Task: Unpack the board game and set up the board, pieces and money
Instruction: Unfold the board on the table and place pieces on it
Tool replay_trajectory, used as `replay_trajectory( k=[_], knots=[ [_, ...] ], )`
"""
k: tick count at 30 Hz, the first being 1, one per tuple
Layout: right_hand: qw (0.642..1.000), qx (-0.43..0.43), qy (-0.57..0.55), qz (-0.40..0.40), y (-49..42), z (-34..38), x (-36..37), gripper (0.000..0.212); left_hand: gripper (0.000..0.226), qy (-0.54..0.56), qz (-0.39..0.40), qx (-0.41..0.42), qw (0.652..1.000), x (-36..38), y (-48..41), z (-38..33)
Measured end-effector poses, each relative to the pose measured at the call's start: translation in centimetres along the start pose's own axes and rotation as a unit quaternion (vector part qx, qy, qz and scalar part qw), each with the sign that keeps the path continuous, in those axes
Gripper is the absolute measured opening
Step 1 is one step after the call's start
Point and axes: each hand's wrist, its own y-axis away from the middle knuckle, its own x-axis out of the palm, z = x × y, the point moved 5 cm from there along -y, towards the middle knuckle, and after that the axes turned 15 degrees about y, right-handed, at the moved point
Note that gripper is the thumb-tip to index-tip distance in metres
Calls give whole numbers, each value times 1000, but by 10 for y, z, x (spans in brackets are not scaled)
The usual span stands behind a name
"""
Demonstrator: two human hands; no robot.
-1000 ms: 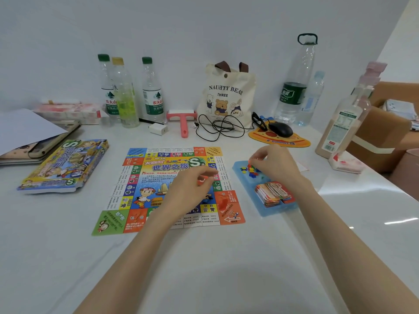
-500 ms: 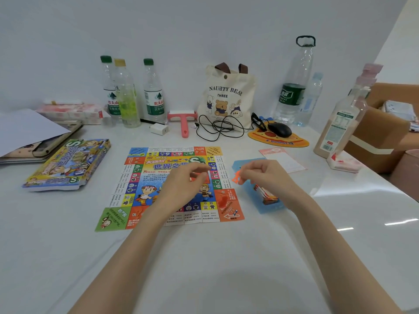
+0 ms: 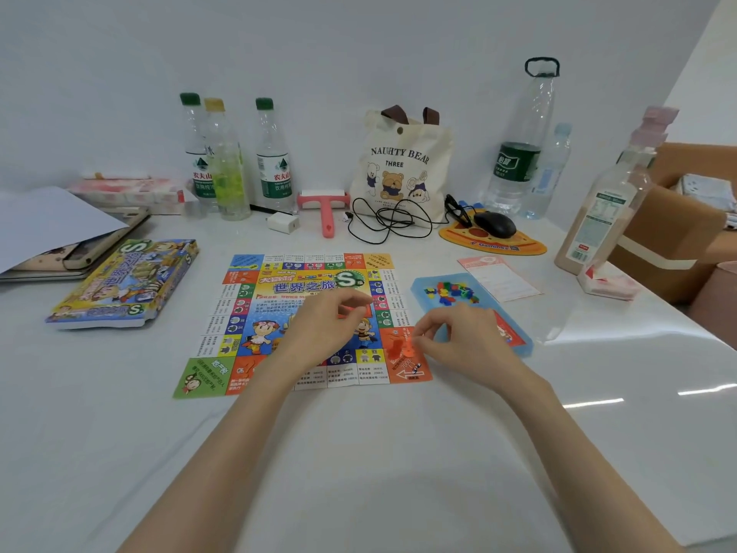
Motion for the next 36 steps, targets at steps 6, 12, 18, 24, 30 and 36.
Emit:
replay_trajectory(
  k=[6,12,18,24,30,36],
  knots=[
    [999,-10,46,-25,2,2,-3,6,23,-1,1,-1,1000,0,0,0],
    [997,-14,63,-42,3,1,-5,9,23,1,2,-2,1000,2,1,0],
    [997,-23,68,-42,6,1,-5,9,23,-5,-2,2,1000,1,2,-1],
    [996,-20,79,-18,6,1,-3,14,24,1,-2,1,1000,1,3,-4],
    [999,8,44,-30,5,-11,-11,8,22,10,1,2,1000,3,1,-4],
    [989,119,36,-75,-22,-43,-24,19,23,15,3,10,1000,5,4,-9]
  ],
)
